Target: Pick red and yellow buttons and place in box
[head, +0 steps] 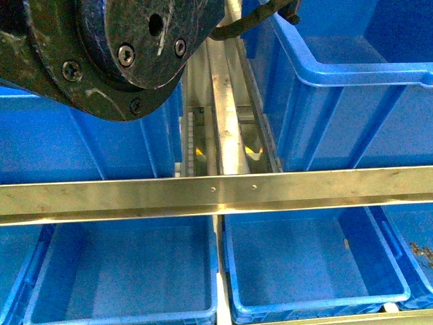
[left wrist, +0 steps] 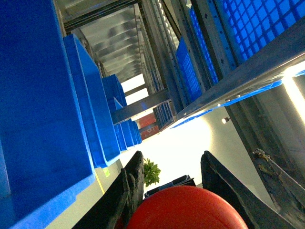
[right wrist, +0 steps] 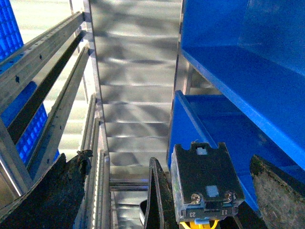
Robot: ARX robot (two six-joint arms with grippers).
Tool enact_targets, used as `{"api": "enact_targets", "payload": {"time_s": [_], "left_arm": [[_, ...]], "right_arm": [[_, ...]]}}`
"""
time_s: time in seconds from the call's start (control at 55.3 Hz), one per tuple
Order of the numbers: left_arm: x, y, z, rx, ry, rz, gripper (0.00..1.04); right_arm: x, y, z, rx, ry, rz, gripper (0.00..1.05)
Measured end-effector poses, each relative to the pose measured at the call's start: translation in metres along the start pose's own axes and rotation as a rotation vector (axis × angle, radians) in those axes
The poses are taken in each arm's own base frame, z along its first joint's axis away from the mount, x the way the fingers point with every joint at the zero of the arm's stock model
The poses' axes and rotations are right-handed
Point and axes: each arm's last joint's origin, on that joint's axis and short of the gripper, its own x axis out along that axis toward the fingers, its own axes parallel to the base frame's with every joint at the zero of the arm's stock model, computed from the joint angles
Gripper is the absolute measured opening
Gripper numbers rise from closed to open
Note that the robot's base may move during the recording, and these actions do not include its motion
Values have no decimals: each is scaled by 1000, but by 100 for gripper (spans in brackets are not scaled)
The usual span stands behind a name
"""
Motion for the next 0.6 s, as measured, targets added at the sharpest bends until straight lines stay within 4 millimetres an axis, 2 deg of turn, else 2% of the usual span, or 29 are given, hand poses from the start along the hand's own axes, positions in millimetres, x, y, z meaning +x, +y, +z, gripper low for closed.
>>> {"api": "enact_targets", "payload": {"time_s": [0.416,0.597], "left_arm": [[0,0,-1,-31,3,-1,31],[1,3,-4,-50,14,14,31]], "right_arm": [[0,-9,3,-37,-18,-42,28],[-2,-11,8,-43,-24,-56,26]]}}
